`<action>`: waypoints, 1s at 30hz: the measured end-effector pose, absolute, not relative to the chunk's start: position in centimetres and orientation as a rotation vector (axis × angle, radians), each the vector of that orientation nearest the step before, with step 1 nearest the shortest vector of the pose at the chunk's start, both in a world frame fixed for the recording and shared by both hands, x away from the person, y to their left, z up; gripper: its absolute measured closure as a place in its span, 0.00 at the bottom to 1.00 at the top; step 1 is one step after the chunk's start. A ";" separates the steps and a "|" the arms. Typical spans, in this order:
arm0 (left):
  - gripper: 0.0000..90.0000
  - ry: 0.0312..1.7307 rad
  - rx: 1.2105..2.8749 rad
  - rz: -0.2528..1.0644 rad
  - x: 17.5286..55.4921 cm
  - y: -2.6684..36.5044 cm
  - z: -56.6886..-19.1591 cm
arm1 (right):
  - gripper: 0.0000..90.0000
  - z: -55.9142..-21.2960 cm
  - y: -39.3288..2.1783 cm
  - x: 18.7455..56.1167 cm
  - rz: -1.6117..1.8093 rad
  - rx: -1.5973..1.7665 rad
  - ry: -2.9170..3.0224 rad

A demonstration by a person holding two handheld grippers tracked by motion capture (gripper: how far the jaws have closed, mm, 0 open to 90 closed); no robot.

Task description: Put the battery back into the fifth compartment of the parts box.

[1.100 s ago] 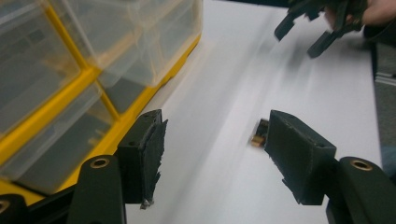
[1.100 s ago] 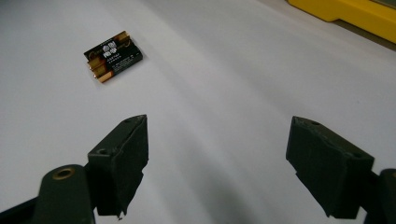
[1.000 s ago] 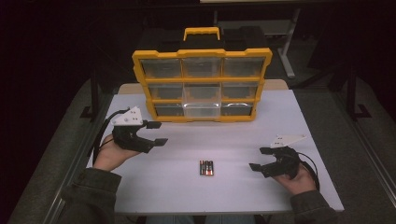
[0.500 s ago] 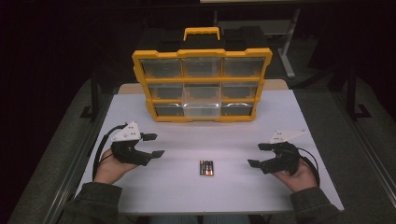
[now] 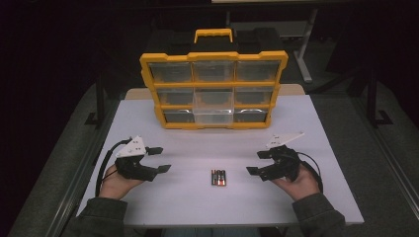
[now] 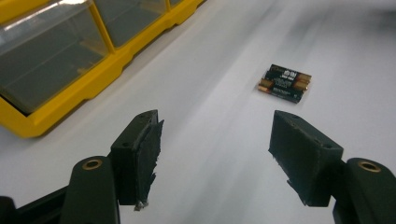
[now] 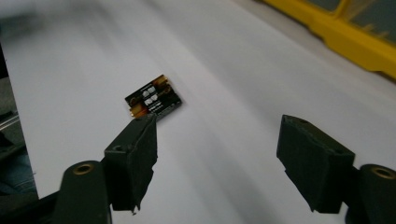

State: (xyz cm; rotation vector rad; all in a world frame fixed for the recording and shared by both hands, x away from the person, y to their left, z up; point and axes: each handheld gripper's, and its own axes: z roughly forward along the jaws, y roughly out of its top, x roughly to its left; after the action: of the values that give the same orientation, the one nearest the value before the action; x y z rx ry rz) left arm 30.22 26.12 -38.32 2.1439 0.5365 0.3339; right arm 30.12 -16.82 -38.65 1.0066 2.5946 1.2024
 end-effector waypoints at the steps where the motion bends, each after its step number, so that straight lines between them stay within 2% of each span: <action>1: 0.37 0.544 2.142 0.332 30.1 26.1 -38.4 | 0.35 -38.8 -16.2 30.2 1.187 1.009 2.610; 17: 0.36 0.517 2.128 0.330 29.9 26.0 -38.9 | 0.50 -41.0 -9.9 31.0 1.043 1.099 2.739; 30: 0.35 0.513 2.147 0.331 30.0 25.9 -39.2 | 0.60 -42.8 -7.2 31.9 0.933 1.182 2.784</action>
State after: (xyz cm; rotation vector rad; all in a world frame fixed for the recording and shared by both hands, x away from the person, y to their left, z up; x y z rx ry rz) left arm 30.01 25.88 -39.16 2.1471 0.5126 0.3312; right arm 31.93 -7.18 -42.78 1.1821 2.7841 0.9326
